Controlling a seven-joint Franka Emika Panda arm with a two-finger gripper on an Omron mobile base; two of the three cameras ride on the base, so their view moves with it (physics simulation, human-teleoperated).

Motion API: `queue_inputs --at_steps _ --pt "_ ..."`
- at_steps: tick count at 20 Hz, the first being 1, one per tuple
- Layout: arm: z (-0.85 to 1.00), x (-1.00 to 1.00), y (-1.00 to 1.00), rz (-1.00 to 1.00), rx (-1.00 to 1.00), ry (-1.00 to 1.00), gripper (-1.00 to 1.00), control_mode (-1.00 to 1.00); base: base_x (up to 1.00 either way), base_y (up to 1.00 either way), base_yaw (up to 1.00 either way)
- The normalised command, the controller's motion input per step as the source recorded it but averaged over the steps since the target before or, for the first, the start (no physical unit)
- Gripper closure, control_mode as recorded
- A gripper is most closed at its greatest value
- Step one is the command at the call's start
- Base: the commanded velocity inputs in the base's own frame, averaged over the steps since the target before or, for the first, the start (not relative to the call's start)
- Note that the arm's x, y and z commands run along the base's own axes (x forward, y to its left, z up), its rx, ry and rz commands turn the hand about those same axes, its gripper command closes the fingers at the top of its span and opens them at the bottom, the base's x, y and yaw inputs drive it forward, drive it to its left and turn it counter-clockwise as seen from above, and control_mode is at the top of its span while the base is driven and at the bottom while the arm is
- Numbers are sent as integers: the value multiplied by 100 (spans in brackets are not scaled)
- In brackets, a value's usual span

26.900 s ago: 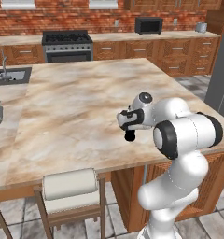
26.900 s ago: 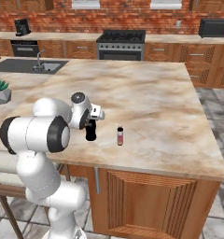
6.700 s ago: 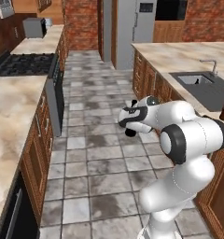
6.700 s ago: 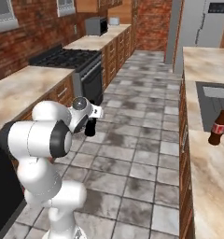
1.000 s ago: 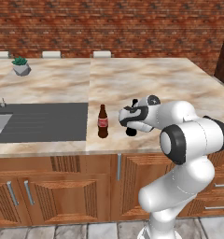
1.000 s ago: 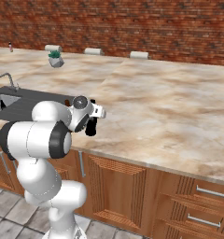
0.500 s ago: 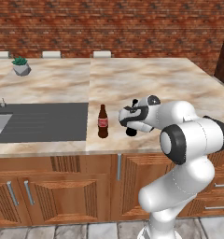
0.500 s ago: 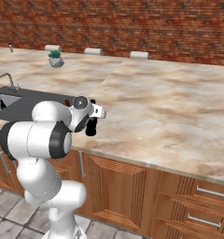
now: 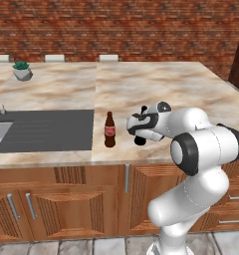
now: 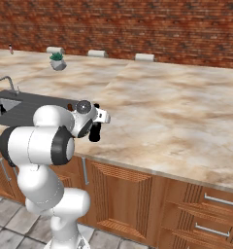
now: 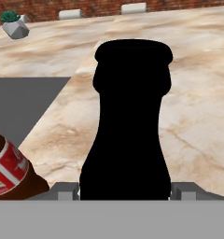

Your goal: Place the large bottle from the dining counter next to the other large bottle outside the sink, and place the small bottle from the dining counter next to the other small bottle inside the sink.

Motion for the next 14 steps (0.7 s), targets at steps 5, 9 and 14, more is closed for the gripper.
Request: queue_inputs --at_steps 5,9,14 --pt "0 0 0 0 0 0 100 100 11 0 0" --pt "-2 1 0 0 -1 0 100 -100 4 0 0" --pt "-12 14 0 0 -5 0 100 -100 0 0 0"
